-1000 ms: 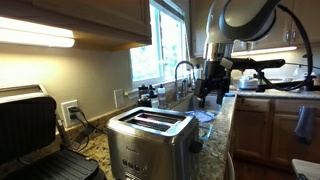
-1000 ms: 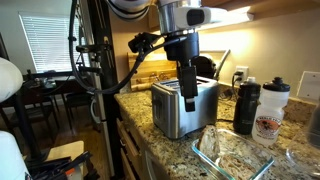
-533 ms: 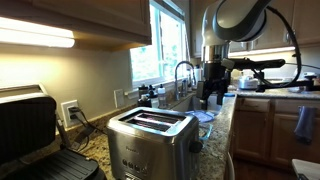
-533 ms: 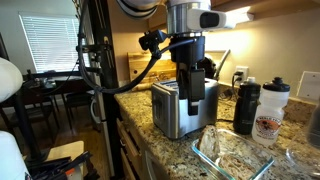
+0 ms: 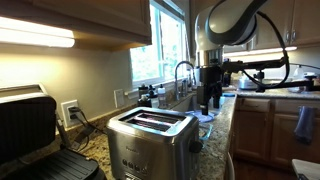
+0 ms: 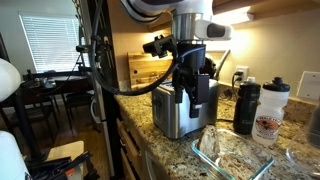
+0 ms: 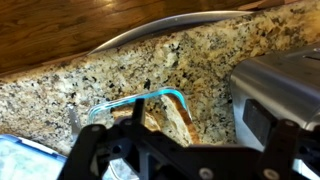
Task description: Pick up a slice of bread from the glass bowl and put it in the toaster.
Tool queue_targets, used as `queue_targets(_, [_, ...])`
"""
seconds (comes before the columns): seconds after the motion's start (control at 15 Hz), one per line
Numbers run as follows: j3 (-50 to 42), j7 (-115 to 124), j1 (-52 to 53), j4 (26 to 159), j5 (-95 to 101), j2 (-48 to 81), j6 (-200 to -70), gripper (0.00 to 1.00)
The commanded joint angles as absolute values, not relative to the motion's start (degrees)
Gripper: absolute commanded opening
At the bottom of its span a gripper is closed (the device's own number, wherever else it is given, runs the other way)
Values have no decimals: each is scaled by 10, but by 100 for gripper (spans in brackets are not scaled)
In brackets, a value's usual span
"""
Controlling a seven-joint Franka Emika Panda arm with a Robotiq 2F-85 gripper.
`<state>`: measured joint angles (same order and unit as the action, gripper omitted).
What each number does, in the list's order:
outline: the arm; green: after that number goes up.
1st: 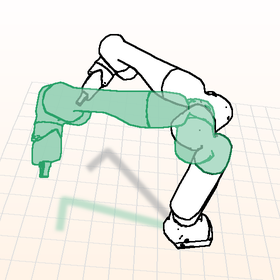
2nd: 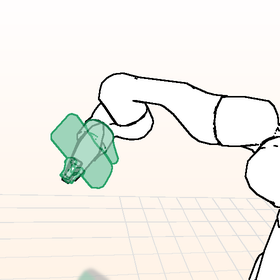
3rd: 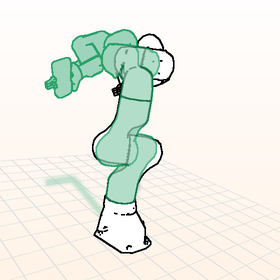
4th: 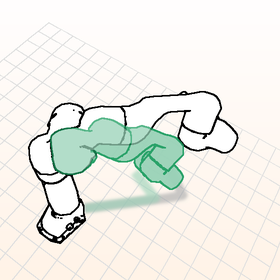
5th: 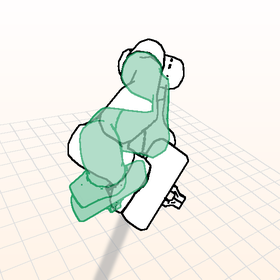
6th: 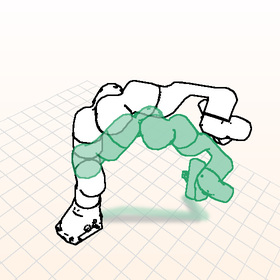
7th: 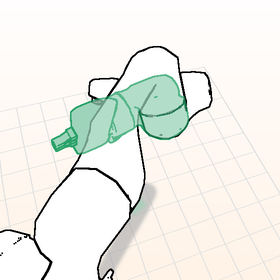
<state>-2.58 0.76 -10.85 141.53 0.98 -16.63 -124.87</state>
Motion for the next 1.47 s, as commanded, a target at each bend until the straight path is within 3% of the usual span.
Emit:
queue_targets(0.0, [-31,-10,-80,1391,21,-141,-1229,100])
queue_targets(1.4, [-55,-15,-73,1294,14,9,-1222,100])
